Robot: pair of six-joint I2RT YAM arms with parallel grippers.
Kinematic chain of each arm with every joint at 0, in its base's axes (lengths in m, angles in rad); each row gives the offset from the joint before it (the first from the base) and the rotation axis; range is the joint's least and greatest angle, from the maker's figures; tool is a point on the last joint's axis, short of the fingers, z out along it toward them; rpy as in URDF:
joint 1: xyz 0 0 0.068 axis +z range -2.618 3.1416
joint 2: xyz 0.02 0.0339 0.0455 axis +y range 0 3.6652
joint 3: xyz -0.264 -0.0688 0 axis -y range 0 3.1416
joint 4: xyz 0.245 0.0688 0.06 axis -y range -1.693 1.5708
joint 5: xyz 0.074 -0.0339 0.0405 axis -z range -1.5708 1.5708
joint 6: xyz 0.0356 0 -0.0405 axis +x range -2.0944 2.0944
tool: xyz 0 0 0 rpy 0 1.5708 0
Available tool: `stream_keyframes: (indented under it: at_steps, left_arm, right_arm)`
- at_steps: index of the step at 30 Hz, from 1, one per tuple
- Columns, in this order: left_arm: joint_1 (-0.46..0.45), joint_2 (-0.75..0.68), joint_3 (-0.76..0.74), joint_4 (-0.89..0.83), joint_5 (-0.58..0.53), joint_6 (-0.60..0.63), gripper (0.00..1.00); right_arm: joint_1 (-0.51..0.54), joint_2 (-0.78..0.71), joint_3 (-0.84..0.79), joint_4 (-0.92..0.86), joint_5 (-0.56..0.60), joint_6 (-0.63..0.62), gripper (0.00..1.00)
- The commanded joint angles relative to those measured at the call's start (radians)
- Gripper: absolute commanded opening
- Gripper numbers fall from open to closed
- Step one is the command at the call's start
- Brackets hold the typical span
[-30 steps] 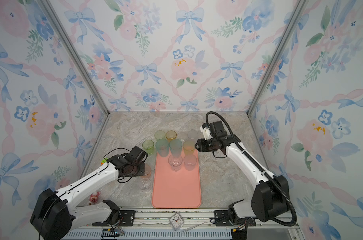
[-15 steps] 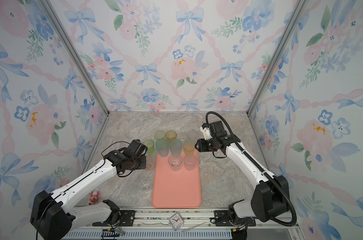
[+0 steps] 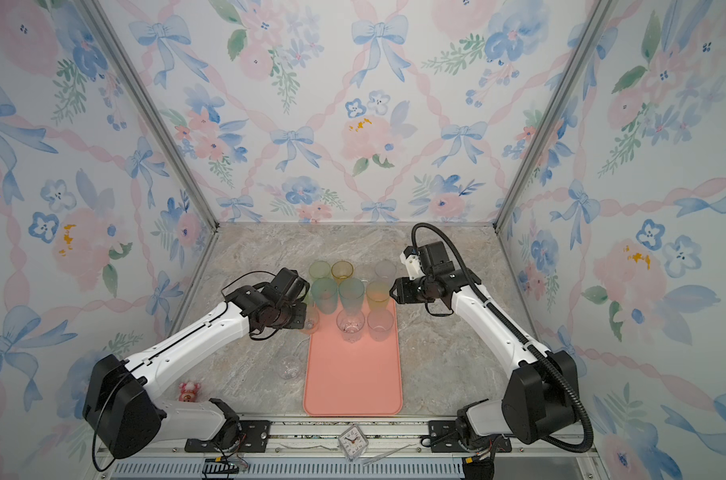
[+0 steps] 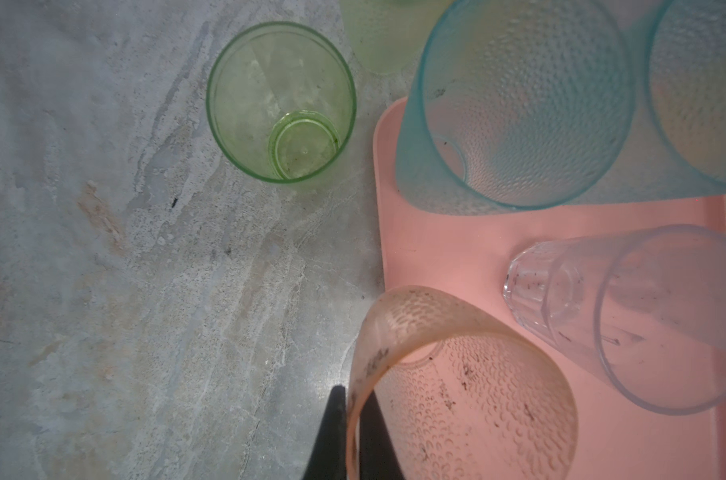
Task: Place the glasses into the tray
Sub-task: 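Lift the peach cup with the left gripper over the tray, then lower the peach cup onto the tray beside the teal cups, open left gripper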
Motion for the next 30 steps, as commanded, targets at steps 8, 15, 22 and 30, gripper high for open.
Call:
stream_keyframes:
  at_steps: [8, 15, 22, 30]
  left_arm:
    - [-0.017, 0.078, 0.049, 0.04, 0.028, 0.047, 0.05]
    - [-0.02, 0.149, 0.08, 0.084, 0.07, 0.073, 0.05]
    - [-0.019, 0.196, 0.09, 0.09, 0.08, 0.09, 0.04]
    - [-0.02, 0.229, 0.087, 0.088, 0.099, 0.101, 0.04]
  right_arm:
    - [-0.008, -0.011, -0.011, -0.016, 0.009, 0.008, 0.5]
    - [-0.008, -0.005, -0.011, -0.017, 0.012, 0.012, 0.5]
    - [-0.009, -0.008, -0.012, -0.027, 0.024, 0.007, 0.5]
    - [-0.009, 0.001, -0.016, -0.025, 0.026, 0.009, 0.5]
